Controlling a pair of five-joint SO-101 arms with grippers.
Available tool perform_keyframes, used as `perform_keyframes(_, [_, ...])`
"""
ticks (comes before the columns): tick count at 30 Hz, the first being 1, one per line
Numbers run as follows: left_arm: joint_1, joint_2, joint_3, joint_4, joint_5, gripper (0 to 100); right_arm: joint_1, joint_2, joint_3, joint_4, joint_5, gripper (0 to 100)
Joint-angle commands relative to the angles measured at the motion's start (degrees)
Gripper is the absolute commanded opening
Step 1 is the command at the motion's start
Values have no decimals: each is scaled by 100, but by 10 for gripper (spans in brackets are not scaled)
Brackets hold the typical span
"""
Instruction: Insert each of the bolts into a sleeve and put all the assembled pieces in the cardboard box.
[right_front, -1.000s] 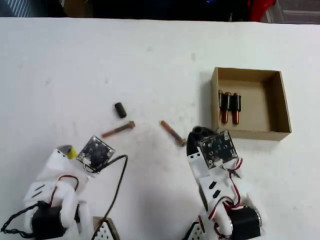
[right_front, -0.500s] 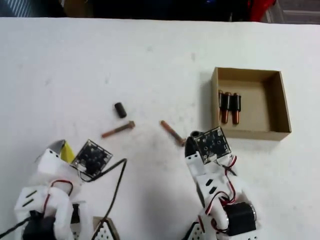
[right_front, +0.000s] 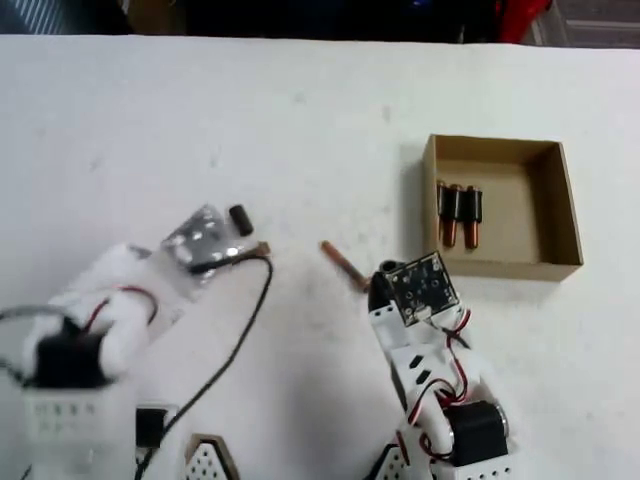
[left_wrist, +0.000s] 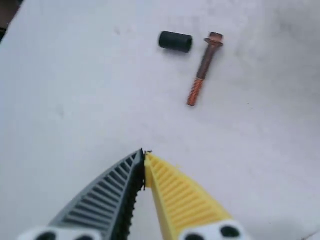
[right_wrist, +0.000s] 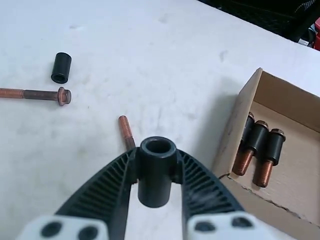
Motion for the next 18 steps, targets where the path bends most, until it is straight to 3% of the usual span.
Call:
perform_keyframes(1, [444,734,-255,-167,-431,28,66,-57,-44,-145,0,17])
perform_keyframes(8, [593,2202,-273,-738,-1231,28,75,-57,-44,-136,0,17])
perform_keyframes(18, [813,3538,-273,-1916,-1196,28,251,-57,-26,-154,9,17])
